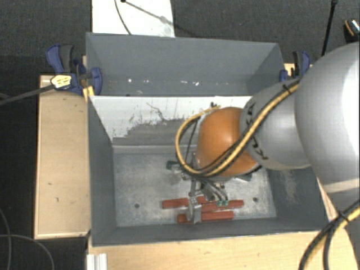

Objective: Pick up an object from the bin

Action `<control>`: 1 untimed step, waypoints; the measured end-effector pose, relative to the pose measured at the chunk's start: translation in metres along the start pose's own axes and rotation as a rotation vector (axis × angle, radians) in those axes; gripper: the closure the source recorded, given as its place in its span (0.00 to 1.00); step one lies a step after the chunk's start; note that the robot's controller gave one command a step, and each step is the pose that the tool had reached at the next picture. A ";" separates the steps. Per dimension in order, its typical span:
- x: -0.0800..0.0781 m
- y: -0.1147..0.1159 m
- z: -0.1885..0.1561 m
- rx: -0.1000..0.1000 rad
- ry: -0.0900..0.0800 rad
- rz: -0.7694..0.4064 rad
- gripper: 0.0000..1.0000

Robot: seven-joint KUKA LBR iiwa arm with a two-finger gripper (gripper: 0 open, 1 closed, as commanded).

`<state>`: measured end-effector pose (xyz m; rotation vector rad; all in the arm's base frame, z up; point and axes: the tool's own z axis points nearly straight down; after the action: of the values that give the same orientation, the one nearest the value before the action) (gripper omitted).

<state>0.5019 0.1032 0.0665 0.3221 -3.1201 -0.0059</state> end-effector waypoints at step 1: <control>-0.002 -0.005 -0.006 0.003 -0.006 0.008 1.00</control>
Offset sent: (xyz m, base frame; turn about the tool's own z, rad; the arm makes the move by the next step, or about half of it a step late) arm 0.0000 0.0000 0.0000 0.0000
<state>0.5049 0.0985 0.0721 0.3095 -3.1278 -0.0027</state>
